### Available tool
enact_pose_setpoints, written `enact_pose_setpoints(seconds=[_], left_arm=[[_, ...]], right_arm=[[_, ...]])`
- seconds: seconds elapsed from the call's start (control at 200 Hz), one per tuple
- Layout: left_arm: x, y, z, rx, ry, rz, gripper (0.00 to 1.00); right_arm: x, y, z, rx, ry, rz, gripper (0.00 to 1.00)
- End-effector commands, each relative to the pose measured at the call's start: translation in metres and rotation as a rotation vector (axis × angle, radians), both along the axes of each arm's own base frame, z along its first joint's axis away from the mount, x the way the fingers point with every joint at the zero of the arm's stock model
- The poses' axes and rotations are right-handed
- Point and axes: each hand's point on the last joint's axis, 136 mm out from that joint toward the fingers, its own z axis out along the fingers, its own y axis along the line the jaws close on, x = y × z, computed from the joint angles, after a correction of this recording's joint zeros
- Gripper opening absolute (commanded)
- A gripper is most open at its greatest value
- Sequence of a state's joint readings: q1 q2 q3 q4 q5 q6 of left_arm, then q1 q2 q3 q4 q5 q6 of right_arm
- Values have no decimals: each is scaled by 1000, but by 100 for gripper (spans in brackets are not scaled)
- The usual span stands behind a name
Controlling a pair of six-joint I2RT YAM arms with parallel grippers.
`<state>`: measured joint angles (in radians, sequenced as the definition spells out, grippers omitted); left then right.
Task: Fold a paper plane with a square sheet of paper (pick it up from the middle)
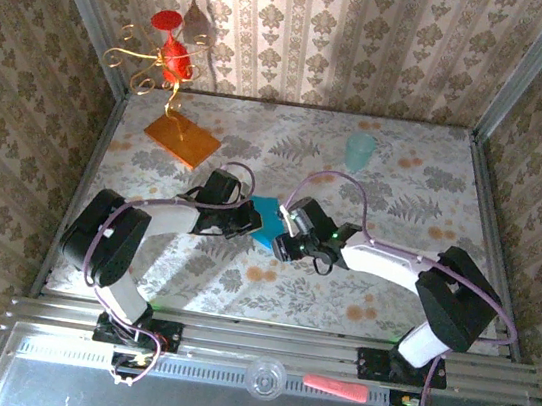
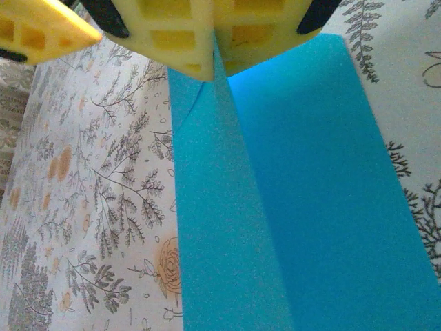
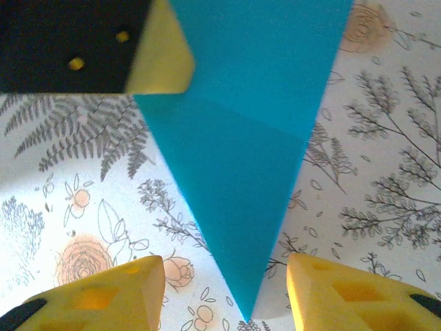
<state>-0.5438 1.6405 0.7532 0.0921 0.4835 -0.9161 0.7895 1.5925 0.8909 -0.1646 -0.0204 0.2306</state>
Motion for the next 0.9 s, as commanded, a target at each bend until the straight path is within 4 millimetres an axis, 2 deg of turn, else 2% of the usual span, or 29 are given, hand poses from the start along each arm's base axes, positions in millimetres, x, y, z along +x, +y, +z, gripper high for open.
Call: enact_pose_setpoints(seconds=[0.0, 0.285, 0.895], left_arm=[[5, -1, 9, 9, 5, 30, 4], [3, -2, 13, 14, 46, 51, 4], [1, -6, 17, 4, 75, 60, 4]], right_arm=[[3, 1, -2, -112, -76, 51, 52], [8, 7, -23, -248, -137, 38, 51], [18, 21, -34, -244, -171, 40, 42]])
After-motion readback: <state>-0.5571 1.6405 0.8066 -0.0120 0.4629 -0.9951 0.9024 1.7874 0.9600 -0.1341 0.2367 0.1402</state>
